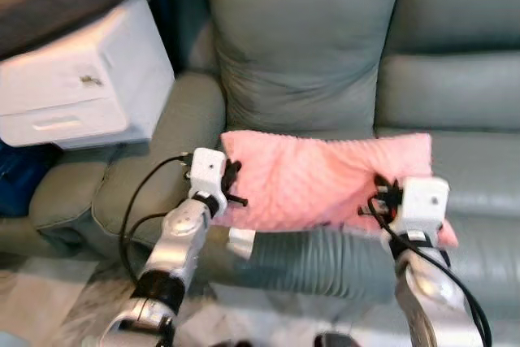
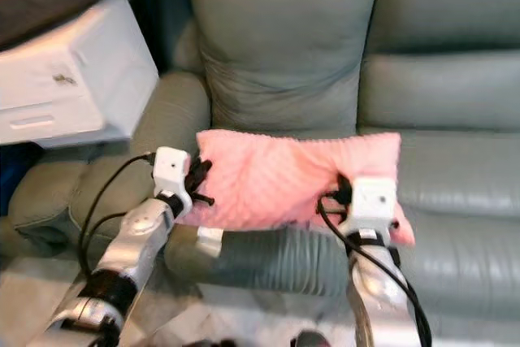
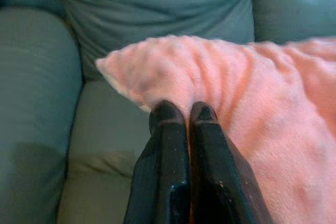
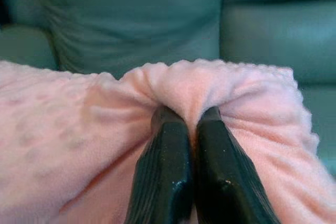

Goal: Move the pillow to the sofa

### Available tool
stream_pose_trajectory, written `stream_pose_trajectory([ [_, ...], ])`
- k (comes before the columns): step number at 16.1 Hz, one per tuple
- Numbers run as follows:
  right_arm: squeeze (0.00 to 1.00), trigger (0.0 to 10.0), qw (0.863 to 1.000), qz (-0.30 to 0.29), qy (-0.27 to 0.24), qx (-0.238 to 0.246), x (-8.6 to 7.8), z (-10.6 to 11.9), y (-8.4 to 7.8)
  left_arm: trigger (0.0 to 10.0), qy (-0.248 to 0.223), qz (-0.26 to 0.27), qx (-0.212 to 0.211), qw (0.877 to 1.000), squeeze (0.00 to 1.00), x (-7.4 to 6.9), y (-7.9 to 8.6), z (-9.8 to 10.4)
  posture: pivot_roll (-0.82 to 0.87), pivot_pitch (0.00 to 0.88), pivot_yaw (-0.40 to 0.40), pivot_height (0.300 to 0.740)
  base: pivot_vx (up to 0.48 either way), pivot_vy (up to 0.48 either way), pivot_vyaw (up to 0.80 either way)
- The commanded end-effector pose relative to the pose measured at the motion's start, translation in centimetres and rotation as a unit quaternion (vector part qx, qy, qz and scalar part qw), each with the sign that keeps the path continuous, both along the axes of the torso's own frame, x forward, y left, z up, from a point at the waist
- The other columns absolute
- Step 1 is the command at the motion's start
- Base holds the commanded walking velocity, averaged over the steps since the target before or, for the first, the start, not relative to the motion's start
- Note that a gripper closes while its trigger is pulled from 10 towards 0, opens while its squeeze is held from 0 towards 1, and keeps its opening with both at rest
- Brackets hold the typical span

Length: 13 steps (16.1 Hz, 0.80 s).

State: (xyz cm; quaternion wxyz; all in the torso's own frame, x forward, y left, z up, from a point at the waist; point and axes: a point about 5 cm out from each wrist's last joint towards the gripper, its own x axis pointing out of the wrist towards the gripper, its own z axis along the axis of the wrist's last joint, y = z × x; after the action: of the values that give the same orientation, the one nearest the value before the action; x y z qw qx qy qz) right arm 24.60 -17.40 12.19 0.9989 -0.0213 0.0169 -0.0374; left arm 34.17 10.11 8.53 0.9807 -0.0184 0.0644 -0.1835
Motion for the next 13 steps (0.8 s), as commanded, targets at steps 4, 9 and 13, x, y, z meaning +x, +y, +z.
stream_pose_trajectory([
  [4,0.00,10.0,0.999,-0.020,-0.013,-0.036,0.4,-0.5,-1.7,10.0,-0.011,0.031,-0.002,0.999,0.00,1.7,0.2,1.1,-0.31,0.416,0.210,0.740,0.000,0.000,0.00],
  [9,0.00,10.0,0.997,0.028,-0.020,-0.067,3.0,-0.4,-2.2,10.0,-0.032,0.082,-0.029,0.996,0.00,3.7,-0.1,3.6,-0.33,0.471,0.205,0.740,0.000,0.000,0.00],
  [13,0.00,10.0,0.993,0.033,-0.033,-0.106,5.8,0.2,-2.8,10.0,-0.034,0.150,-0.046,0.987,0.00,4.4,1.9,4.5,-0.34,0.492,0.181,0.740,0.000,0.000,0.00],
])
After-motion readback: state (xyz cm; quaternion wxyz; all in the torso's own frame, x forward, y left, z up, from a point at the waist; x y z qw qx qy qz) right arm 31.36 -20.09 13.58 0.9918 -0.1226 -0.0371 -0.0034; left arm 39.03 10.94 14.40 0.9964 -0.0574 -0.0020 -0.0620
